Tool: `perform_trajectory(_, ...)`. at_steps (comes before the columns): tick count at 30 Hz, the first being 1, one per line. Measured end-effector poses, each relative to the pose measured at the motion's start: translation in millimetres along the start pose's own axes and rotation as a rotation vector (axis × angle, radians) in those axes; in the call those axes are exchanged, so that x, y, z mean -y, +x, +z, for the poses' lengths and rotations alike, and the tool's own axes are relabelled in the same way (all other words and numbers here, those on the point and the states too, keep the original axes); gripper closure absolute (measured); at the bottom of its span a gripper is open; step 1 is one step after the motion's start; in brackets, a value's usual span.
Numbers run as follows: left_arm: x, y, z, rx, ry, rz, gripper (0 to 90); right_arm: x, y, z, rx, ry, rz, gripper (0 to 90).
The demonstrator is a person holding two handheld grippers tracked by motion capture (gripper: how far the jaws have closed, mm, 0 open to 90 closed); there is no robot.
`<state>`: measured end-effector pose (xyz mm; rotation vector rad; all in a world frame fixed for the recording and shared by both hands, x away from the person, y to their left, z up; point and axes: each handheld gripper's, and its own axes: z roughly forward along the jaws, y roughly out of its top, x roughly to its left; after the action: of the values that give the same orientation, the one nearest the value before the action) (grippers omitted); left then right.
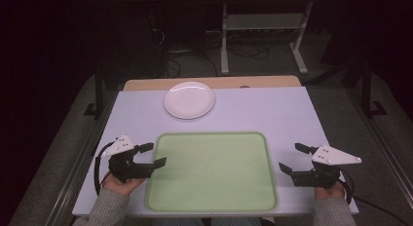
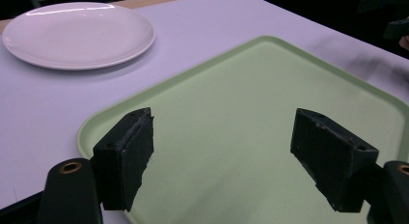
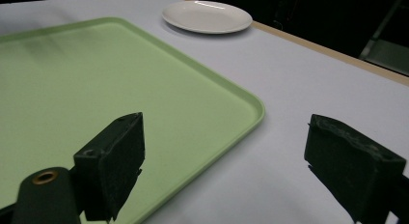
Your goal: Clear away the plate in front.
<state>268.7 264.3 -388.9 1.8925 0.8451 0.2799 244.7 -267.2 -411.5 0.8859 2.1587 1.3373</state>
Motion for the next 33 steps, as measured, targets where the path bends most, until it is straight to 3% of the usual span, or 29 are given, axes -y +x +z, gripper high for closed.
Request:
perform_trajectory(16,-17.9,14.1,17.2,0.047,0.024,-0.044,24.0,0.1,-0.4,2.5,-0.001,0.014,-0.012,13.5)
perform_trajectory(21,-25.9,18.7,19.0,0.064,0.006,-0.069,24.1,0.1,-0.9,4.0,-0.007,0.016,-0.015,13.5)
perform_trajectory(33,-43.6,33.4,30.4,0.062,0.003,-0.105,24.4,0.3,-0.2,5.9,-0.017,0.022,-0.019,13.5)
